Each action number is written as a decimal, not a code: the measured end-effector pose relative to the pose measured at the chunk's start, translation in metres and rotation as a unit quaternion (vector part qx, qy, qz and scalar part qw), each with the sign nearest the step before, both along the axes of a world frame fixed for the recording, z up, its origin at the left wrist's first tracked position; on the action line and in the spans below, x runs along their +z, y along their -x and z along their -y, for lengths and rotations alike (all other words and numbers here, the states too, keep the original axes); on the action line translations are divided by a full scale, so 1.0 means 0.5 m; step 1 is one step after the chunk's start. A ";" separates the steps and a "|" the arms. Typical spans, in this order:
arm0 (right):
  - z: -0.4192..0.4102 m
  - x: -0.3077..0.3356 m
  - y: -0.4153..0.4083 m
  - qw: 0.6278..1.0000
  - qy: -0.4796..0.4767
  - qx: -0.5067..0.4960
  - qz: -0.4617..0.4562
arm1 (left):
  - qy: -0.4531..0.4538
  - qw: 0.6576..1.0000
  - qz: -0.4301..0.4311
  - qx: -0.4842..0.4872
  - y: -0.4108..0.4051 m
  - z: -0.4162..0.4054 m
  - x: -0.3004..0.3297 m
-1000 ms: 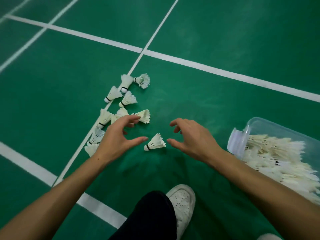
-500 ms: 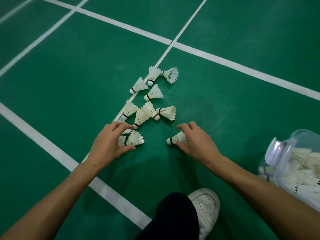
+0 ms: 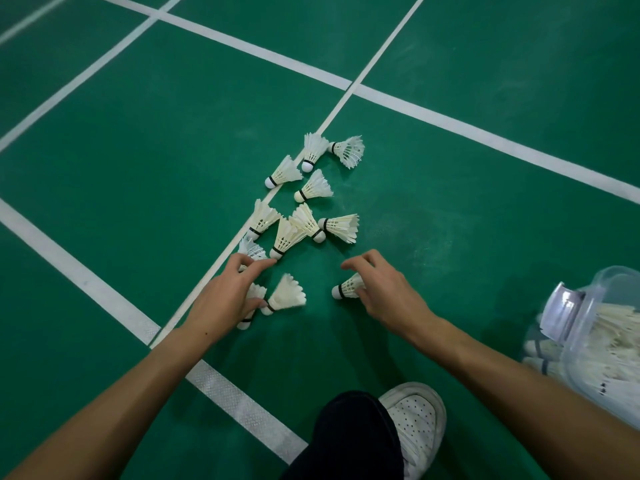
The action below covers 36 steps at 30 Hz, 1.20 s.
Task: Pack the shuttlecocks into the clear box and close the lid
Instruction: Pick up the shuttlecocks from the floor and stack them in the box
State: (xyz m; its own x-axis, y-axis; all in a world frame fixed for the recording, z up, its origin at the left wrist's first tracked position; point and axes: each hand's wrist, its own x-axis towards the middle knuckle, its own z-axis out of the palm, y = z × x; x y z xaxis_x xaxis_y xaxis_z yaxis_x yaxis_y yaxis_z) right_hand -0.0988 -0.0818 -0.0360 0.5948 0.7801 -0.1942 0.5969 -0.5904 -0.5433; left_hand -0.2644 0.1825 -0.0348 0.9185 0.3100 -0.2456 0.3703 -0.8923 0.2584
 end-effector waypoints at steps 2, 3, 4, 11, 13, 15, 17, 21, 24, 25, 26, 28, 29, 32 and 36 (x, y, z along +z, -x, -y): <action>0.003 0.002 0.000 1.000 -0.004 0.000 0.000 | 0.021 0.999 -0.017 -0.024 -0.017 0.004 -0.005; 0.005 0.003 0.000 1.000 -0.005 -0.001 0.000 | 0.026 0.998 -0.029 -0.046 -0.027 0.008 -0.005; 0.008 0.005 -0.001 1.000 -0.005 -0.002 0.000 | 0.026 0.996 -0.042 -0.068 -0.037 0.014 -0.003; 0.042 0.021 0.003 1.000 -0.003 -0.001 -0.003 | -0.059 0.978 -0.063 -0.190 -0.043 0.044 0.040; 0.053 0.022 0.003 1.000 -0.011 -0.007 -0.004 | -0.056 0.978 -0.059 -0.193 -0.020 0.050 0.046; 0.060 0.019 0.002 1.000 -0.017 -0.012 -0.007 | -0.032 0.976 -0.068 -0.204 -0.008 0.062 0.047; 0.065 0.016 0.001 1.000 -0.019 -0.015 -0.011 | -0.008 0.971 -0.100 -0.218 -0.013 0.081 0.043; 0.079 0.023 0.000 0.999 -0.022 -0.020 -0.020 | -0.010 0.966 -0.140 -0.218 -0.032 0.113 0.020; 0.095 0.029 -0.008 0.999 -0.031 -0.029 -0.024 | -0.003 0.978 -0.095 -0.187 -0.041 0.112 0.001; 0.103 0.032 -0.012 0.998 -0.038 -0.032 -0.024 | -0.003 0.980 -0.084 -0.178 -0.044 0.109 -0.005; 0.113 0.035 -0.015 0.998 -0.047 -0.037 -0.025 | -0.001 0.982 -0.078 -0.169 -0.048 0.108 -0.009; 0.138 0.048 -0.023 0.996 -0.069 -0.050 -0.030 | 0.008 0.985 -0.081 -0.150 -0.061 0.110 -0.011; 0.154 0.058 -0.027 0.994 -0.084 -0.058 -0.031 | 0.016 0.987 -0.080 -0.141 -0.068 0.113 -0.010; 0.211 0.101 -0.036 0.986 -0.134 -0.094 -0.026 | 0.076 0.989 -0.041 -0.118 -0.099 0.143 0.018; 0.317 0.166 -0.055 0.969 -0.190 -0.158 -0.003 | 0.166 0.975 0.054 -0.134 -0.173 0.259 0.103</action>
State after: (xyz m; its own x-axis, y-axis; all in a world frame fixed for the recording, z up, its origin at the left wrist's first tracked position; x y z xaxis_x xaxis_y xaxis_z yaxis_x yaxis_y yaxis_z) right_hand -0.0714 -0.2402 0.0470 0.8159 0.5741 0.0681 0.4151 -0.4998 -0.7602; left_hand -0.1780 0.0532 0.0168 0.9817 -0.0256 -0.1885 0.0888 -0.8144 0.5735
